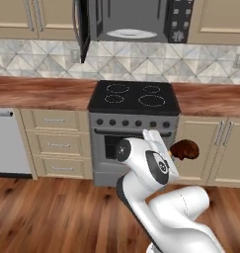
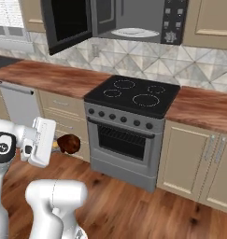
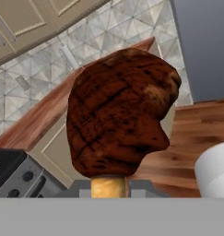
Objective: Transport the steak from the fridge to the microwave and turn on the microwave.
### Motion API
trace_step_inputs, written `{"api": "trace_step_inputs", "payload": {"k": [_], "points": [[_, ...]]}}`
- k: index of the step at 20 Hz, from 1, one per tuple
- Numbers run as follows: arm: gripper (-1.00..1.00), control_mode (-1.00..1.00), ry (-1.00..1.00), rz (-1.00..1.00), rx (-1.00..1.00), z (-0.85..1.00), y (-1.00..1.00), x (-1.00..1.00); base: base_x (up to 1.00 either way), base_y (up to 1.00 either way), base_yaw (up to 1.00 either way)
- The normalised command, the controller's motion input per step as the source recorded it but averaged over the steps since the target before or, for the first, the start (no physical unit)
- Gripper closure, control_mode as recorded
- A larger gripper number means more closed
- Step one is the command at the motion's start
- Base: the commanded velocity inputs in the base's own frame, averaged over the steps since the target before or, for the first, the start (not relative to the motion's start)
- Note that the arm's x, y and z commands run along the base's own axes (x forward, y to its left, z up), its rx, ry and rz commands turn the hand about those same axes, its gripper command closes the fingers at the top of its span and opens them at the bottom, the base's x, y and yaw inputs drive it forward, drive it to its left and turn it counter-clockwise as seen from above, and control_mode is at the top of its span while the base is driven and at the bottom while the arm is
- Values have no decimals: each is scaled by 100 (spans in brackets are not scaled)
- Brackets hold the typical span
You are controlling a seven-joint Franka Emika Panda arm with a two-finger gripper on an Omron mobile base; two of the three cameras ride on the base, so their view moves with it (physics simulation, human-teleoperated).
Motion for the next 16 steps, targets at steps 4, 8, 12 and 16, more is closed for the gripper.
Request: {"api": "trace_step_inputs", "payload": {"k": [4, 8, 12, 16], "points": [[100, 100, 0, 0, 0, 0, 0, 0, 33, -64, 17], [100, 100, 0, 0, 0, 0, 0, 0, 48, -48, 12], [100, 100, 0, 0, 0, 0, 0, 0, 41, -43, 9], [100, 100, 0, 0, 0, 0, 0, 0, 35, -36, 5]]}}
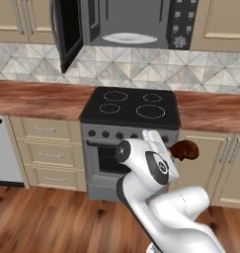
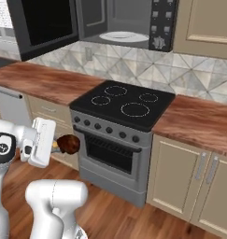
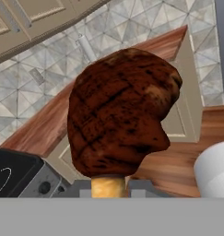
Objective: Transport the steak from the fridge to the microwave and turn on the microwave.
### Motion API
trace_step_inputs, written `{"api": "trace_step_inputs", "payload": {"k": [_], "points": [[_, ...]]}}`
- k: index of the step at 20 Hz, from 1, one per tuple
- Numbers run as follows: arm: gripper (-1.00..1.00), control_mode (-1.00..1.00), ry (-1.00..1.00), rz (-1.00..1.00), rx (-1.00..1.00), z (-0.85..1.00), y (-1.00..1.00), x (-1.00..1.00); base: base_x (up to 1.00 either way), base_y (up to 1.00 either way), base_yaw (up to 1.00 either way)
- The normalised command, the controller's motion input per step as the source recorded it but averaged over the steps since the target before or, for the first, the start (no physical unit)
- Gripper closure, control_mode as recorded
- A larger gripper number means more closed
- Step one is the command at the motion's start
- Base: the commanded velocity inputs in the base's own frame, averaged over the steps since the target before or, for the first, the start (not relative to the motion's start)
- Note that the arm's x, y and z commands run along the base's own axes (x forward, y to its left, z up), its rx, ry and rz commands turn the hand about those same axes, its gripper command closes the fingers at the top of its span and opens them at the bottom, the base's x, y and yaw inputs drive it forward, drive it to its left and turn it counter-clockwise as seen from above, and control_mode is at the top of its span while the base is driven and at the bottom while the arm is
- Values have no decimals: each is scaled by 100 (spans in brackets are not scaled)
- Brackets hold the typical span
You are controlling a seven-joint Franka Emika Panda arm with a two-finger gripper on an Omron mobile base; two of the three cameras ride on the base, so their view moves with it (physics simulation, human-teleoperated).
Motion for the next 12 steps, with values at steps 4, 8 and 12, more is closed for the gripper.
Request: {"api": "trace_step_inputs", "payload": {"k": [4, 8, 12], "points": [[100, 100, 0, 0, 0, 0, 0, 0, 34, -29, 3], [100, 100, 0, 0, 0, 0, 0, 0, 37, -18, 2], [100, 100, 0, 0, 0, 0, 0, 0, 42, -14, 1]]}}
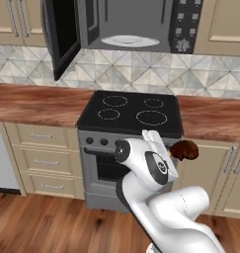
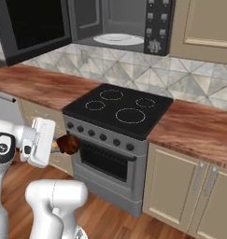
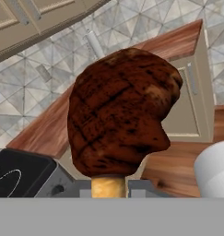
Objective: Transport the steak from the fridge to the microwave and turn on the microwave.
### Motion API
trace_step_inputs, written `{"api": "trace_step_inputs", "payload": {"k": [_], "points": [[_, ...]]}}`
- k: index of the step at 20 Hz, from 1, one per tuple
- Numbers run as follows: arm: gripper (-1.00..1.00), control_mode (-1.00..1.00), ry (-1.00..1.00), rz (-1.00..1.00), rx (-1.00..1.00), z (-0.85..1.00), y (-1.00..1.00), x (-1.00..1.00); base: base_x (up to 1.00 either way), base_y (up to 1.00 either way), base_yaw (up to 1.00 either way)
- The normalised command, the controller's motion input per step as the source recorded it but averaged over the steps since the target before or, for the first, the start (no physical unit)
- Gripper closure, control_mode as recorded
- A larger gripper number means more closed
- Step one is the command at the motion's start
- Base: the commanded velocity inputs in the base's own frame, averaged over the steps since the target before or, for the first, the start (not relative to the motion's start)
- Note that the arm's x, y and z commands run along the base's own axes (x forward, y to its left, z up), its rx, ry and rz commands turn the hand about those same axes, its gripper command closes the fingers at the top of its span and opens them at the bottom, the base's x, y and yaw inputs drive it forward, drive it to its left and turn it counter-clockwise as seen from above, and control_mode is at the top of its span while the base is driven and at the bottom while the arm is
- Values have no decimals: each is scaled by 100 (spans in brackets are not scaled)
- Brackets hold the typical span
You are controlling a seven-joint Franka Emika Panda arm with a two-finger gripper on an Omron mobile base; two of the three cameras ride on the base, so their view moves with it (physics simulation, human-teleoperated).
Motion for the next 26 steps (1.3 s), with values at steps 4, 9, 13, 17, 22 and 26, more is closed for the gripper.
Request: {"api": "trace_step_inputs", "payload": {"k": [4, 9, 13, 17, 22, 26], "points": [[100, 100, 0, 0, 0, 0, 0, 0, 46, -12, 2], [100, 100, 0, 0, 0, 0, 0, 0, 45, -13, 2], [100, 100, 0, 0, 0, 0, 0, 0, 46, -7, 0], [100, 100, 0, 0, 0, 0, 0, 0, 44, 0, 0], [100, 100, 0, 0, 0, 0, 0, 0, 49, 1, -1], [100, 100, 0, 0, 0, 0, 0, 0, 48, 11, -4]]}}
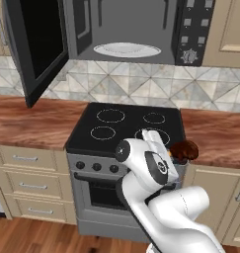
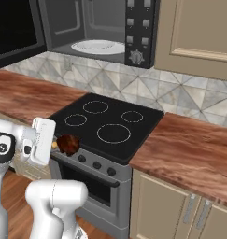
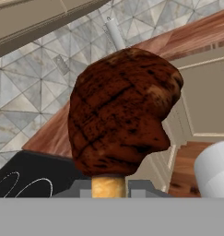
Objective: Transport the steak from the fridge to the microwave and turn on the microwave.
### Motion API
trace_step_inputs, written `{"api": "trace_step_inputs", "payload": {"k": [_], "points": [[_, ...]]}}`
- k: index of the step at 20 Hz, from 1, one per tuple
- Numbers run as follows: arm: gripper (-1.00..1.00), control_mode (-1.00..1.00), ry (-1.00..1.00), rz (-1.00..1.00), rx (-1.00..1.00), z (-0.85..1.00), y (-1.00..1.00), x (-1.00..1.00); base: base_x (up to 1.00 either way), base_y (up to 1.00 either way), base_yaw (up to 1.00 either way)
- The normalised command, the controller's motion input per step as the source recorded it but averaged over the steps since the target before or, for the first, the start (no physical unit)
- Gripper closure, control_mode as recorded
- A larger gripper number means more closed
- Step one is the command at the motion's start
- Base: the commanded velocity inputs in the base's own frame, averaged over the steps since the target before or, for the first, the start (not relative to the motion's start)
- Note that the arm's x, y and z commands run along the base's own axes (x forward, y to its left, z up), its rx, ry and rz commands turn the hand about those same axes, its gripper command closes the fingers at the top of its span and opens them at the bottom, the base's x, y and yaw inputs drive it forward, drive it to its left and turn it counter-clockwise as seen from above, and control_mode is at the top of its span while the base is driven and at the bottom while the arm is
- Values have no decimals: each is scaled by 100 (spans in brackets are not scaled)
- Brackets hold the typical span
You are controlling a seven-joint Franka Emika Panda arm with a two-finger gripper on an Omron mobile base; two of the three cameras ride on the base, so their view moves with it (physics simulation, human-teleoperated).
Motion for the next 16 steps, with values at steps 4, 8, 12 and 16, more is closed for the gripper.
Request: {"api": "trace_step_inputs", "payload": {"k": [4, 8, 12, 16], "points": [[100, 100, 0, 0, 0, 0, 0, 0, 43, 23, -9], [100, 100, 0, 0, 0, 0, 0, 0, 40, 40, -15], [100, 100, 0, 0, 0, 0, 0, 0, 43, 40, -15], [100, 100, 0, 0, 0, 0, 0, 0, 47, 7, -7]]}}
